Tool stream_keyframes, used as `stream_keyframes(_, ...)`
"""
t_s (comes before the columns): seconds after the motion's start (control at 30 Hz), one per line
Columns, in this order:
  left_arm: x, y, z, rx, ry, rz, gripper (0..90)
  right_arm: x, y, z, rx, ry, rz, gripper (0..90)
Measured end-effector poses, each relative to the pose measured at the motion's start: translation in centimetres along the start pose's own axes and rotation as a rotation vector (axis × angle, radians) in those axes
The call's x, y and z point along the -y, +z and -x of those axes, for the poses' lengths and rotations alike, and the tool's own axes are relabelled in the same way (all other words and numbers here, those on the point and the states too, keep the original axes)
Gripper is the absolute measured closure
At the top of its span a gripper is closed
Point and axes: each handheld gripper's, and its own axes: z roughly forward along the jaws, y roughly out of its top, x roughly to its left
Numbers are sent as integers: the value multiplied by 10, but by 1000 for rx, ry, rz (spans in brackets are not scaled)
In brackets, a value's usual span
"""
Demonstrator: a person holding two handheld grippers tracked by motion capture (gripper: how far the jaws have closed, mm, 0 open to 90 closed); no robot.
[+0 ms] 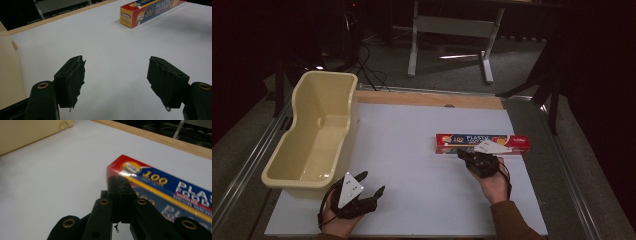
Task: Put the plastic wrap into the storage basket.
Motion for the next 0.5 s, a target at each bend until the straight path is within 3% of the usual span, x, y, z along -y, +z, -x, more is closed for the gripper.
stream_keyframes(0.37, 0, -2, -1, 7, -1, 8, 304, -32, 56, 8, 38, -23, -39, 899)
stream_keyframes(0.5, 0, -2, 0, 8, -4, 14, 304, -35, 78, 15, 50, 25, -61, 900)
